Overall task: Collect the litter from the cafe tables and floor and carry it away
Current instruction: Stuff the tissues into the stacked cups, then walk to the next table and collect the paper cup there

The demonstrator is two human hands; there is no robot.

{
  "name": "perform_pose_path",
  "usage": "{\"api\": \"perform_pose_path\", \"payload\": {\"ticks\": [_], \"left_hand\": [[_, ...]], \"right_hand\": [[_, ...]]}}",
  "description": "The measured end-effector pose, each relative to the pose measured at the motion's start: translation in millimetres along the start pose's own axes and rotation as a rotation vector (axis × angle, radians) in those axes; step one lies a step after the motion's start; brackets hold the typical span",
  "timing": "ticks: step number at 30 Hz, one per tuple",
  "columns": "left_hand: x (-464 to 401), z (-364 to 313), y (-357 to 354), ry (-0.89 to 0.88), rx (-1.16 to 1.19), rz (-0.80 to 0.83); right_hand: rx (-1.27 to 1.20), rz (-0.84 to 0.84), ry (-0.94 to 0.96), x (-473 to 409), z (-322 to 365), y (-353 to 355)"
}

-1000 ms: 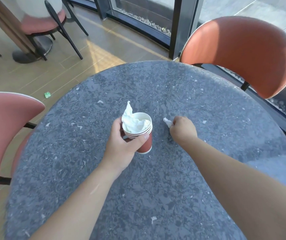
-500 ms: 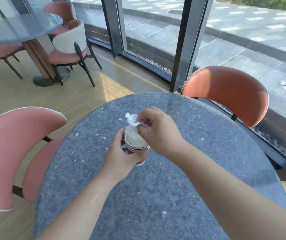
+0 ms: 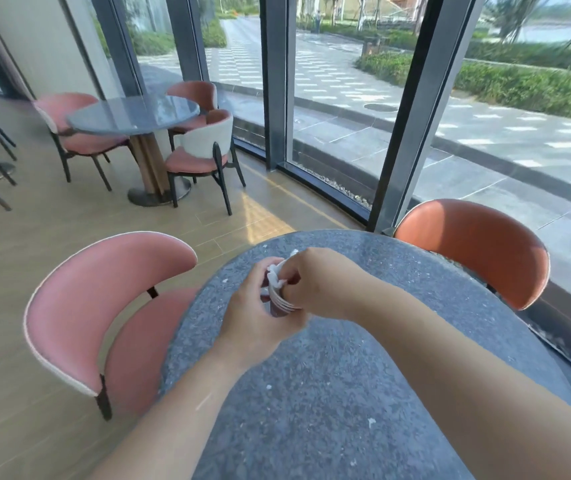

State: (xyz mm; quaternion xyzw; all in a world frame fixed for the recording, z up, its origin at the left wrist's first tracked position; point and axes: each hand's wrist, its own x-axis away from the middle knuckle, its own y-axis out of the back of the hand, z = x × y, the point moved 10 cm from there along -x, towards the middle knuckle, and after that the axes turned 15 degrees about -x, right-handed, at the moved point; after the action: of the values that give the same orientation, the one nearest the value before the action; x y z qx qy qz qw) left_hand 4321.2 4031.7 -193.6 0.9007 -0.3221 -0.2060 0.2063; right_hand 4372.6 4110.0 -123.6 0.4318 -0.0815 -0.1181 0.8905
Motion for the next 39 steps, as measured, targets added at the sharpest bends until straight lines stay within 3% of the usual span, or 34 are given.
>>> {"api": "perform_pose_path", "payload": {"ticks": [9,14,24,39], "left_hand": [[47,-27,82,0.065,0.107,-0.159],[91,-48,107,0.128,0.122,-0.256],[216,-68,144,0.249,0.148,-0.577],[403,-63,251,0.377,0.079,-0.957]], "right_hand": [[-0.558,-0.202,0.226,43,52,38],[-0.908,-0.266,0.224,69,45,48],[-1.193,0.121,0.248,116,86,-21],[-1.283,0.546,0.297,166,222,-153]]}}
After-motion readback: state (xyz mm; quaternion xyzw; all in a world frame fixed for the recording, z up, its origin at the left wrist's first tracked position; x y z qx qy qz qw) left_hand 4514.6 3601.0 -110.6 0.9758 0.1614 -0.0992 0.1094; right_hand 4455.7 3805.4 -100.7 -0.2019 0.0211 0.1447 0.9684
